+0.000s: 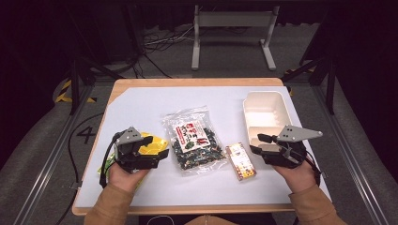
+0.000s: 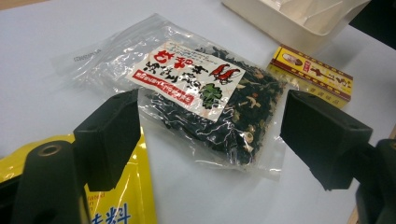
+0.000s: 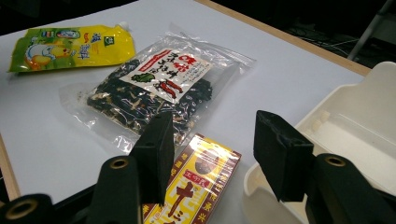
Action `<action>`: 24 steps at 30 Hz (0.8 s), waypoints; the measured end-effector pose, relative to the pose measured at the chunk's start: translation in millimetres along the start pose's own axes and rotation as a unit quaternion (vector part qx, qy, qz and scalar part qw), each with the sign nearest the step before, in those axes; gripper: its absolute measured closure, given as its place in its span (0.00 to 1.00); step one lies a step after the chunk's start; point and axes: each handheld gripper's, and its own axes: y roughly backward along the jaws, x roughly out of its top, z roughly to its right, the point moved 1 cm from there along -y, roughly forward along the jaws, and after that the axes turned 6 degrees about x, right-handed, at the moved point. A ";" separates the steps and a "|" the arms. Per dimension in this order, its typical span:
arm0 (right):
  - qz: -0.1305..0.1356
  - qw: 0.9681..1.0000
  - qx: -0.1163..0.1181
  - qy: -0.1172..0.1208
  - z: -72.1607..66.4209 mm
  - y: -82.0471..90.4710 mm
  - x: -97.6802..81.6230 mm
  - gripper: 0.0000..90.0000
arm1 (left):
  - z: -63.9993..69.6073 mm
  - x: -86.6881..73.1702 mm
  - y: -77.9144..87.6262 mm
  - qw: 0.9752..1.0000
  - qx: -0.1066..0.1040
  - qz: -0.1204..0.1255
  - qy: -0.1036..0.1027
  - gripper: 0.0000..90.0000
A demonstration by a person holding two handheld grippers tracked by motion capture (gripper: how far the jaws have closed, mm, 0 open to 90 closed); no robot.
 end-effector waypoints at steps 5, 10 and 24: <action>-0.001 1.000 0.001 0.003 -0.4 -1.0 0.5 0.54 | -2.4 10.3 -14.0 1.000 0.006 -0.019 0.004 0.16; -0.001 1.000 0.002 0.003 -0.2 -0.6 0.2 0.53 | -8.3 17.7 -26.2 0.999 0.007 -0.030 0.013 0.12; -0.003 1.000 0.003 0.003 -0.4 1.2 -3.4 0.51 | -18.7 30.8 -49.4 0.998 0.017 -0.057 0.037 0.12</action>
